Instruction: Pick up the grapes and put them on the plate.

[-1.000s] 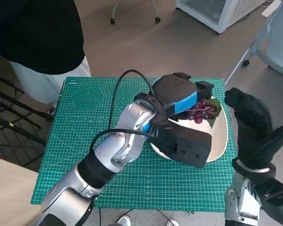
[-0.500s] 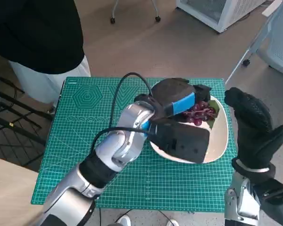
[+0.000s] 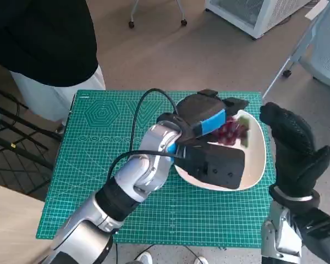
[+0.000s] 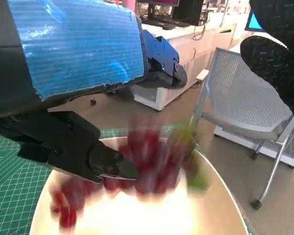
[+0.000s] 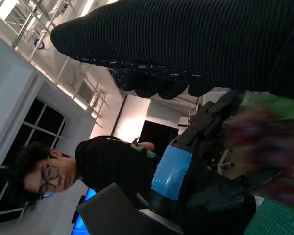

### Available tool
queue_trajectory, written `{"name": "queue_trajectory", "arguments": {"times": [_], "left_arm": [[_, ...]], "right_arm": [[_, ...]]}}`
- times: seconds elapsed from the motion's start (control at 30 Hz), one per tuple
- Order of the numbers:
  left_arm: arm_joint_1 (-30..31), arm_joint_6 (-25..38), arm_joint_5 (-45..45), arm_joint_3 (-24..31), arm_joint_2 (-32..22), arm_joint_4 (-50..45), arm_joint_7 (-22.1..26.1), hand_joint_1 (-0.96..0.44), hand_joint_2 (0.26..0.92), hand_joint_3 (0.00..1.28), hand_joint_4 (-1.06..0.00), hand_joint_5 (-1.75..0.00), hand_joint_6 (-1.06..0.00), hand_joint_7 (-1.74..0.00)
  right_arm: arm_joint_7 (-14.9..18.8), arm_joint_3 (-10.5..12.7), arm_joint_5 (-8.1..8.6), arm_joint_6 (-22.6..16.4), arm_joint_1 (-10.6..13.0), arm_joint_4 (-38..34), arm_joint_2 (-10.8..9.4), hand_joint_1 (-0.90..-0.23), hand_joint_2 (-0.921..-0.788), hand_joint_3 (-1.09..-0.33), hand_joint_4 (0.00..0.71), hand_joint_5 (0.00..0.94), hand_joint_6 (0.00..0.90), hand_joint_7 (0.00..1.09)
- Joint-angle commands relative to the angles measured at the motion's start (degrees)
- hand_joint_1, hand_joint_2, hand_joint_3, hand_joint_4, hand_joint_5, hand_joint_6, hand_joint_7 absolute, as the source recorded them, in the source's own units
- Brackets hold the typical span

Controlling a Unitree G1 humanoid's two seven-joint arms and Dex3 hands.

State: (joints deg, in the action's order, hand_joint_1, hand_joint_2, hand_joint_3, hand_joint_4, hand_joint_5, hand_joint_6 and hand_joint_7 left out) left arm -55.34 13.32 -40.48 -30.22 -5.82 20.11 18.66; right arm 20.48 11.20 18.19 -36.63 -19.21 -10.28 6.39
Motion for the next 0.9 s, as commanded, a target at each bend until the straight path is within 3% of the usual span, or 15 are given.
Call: {"name": "queue_trajectory", "arguments": {"times": [0.03, 0.3, 0.9], "left_arm": [[1.59, -1.65, -1.33, -0.17, -1.49, -0.99, -2.4, -0.56, 0.921, 0.05, -0.14, -0.02, -0.23, 0.0], [4.73, -7.5, 1.9, 3.18, -3.76, -2.95, -7.15, -0.61, 0.921, 0.08, -0.16, -0.01, -0.23, 0.0], [14.17, -30.28, 31.18, 23.23, -4.61, -1.23, -7.47, -0.6, 0.921, 0.35, -0.24, -0.02, -0.31, -0.03]], "right_arm": [[-0.1, -0.09, 0.55, 0.79, 1.05, -0.71, -0.19, -0.656, -0.921, -0.699, 0.326, 0.002, 0.068, 0.34], [0.21, -0.59, 0.85, 1.18, 0.88, -0.85, -0.4, -0.658, -0.921, -0.7, 0.326, 0.002, 0.07, 0.34], [0.37, -1.52, 1.27, 2.15, 0.32, -0.45, -0.59, -0.655, -0.921, -0.701, 0.33, 0.003, 0.069, 0.34]]}}
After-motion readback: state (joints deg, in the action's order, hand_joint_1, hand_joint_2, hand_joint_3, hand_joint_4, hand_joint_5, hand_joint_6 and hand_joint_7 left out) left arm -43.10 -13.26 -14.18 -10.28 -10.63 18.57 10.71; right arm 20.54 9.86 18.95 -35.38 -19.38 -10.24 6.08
